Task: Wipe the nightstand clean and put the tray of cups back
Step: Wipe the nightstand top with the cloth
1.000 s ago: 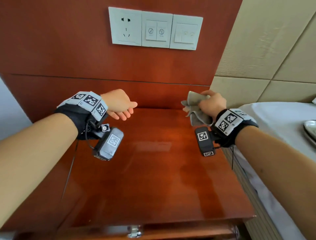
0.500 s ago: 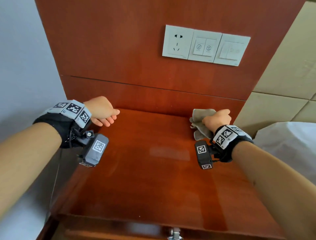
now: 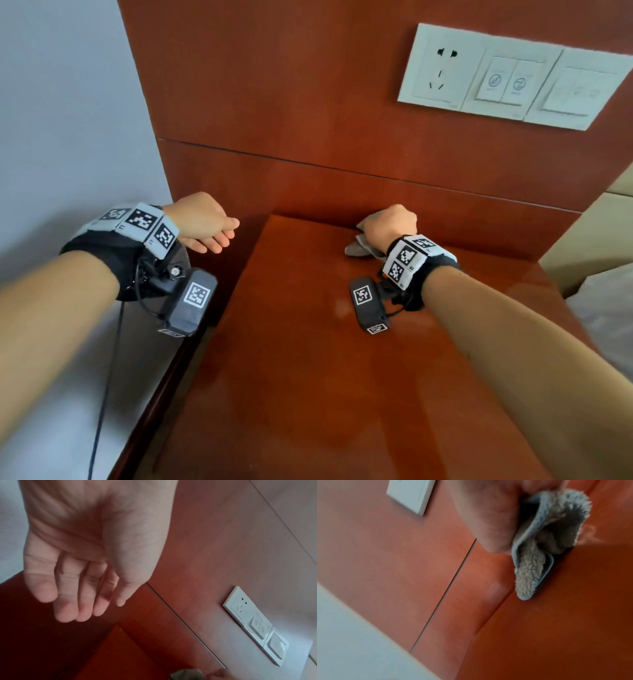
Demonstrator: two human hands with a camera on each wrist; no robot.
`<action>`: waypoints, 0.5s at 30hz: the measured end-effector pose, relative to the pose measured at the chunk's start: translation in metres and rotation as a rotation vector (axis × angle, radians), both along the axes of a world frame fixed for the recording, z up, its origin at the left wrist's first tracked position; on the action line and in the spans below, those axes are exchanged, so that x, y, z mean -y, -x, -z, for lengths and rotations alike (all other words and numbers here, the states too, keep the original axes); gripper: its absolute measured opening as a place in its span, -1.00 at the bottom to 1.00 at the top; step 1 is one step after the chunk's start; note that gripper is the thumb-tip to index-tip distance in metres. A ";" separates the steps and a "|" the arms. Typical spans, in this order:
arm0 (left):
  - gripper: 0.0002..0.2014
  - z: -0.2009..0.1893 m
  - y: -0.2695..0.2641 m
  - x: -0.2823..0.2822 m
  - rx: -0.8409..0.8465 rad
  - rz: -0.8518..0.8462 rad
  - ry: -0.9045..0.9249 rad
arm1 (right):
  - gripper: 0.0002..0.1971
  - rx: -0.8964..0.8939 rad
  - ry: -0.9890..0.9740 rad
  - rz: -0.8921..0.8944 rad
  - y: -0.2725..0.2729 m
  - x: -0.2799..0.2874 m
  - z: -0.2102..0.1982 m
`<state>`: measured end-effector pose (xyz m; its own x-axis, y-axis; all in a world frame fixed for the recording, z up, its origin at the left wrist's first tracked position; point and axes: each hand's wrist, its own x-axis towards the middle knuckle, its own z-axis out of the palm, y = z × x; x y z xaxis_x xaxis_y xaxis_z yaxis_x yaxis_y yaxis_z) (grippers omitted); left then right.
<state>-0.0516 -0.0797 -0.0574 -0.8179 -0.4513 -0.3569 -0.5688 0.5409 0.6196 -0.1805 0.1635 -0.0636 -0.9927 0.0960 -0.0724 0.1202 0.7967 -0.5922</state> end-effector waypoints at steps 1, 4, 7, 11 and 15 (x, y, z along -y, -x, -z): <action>-0.69 0.001 -0.002 0.003 0.006 -0.010 -0.006 | -0.80 0.002 -0.008 -0.071 -0.005 0.014 0.001; -0.69 0.003 -0.011 0.012 0.010 -0.035 -0.009 | -0.67 -0.002 -0.103 -0.321 -0.020 0.055 0.004; -0.70 0.007 -0.028 0.019 0.026 -0.049 -0.006 | -0.51 -0.002 -0.223 -0.556 -0.025 0.076 0.008; -0.70 0.010 -0.048 0.025 0.045 -0.080 -0.013 | -0.47 -0.056 -0.261 -0.735 -0.038 0.072 0.009; -0.71 0.003 -0.061 0.023 0.018 -0.096 -0.012 | -0.43 -0.075 -0.256 -0.894 -0.066 0.069 0.012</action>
<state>0.0089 -0.1023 -0.0600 -0.7646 -0.5226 -0.3772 -0.6286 0.4758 0.6152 -0.1143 0.0942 -0.0752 -0.7071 -0.7017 -0.0870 -0.6321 0.6825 -0.3669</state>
